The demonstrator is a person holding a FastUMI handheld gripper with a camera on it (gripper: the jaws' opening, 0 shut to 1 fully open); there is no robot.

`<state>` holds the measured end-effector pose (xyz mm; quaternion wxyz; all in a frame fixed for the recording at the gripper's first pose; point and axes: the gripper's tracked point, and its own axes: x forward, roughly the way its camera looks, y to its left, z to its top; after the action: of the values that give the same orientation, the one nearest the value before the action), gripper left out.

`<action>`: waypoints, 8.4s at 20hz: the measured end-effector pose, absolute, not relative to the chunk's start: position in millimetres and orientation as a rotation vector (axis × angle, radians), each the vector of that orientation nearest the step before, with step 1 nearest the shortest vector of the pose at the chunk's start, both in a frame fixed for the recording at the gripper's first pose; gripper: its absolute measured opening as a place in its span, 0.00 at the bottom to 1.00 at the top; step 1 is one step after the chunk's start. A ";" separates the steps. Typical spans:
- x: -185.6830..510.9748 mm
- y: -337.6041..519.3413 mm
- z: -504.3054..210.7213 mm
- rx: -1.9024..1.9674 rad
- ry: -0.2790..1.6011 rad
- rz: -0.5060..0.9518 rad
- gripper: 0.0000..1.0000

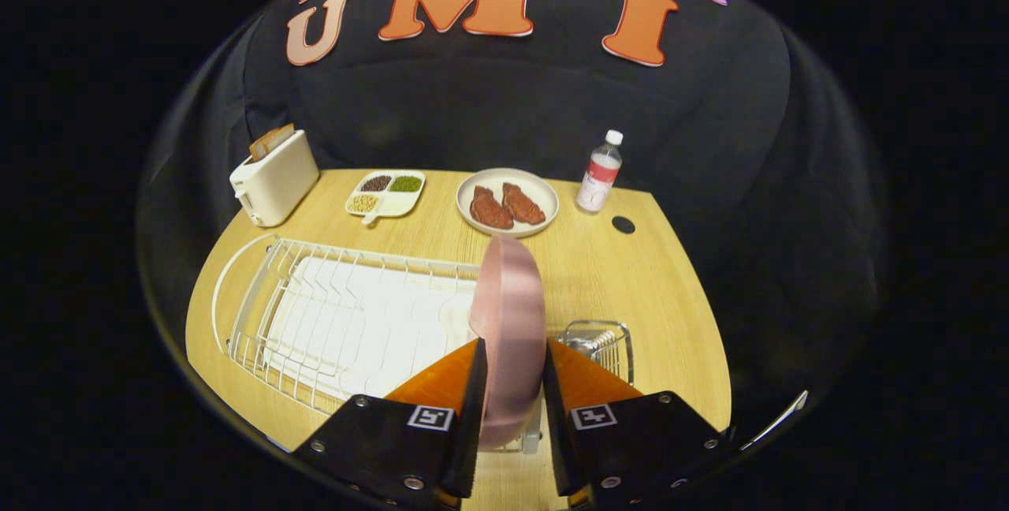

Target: Take the plate from the dish rack, then take the spoon from the basket and place it into the plate.

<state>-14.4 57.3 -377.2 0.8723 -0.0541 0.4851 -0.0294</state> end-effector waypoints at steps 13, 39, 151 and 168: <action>-11.7 40.0 -352.8 -0.135 1.016 -0.233 0.26; -60.6 38.3 -293.6 0.049 0.949 -0.145 0.14; 12.9 -31.2 -312.7 -0.177 0.432 0.027 0.13; -56.7 54.1 -266.1 -0.096 0.445 0.252 0.12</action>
<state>-56.7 54.1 -266.1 0.9663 -0.0473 0.2202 0.1243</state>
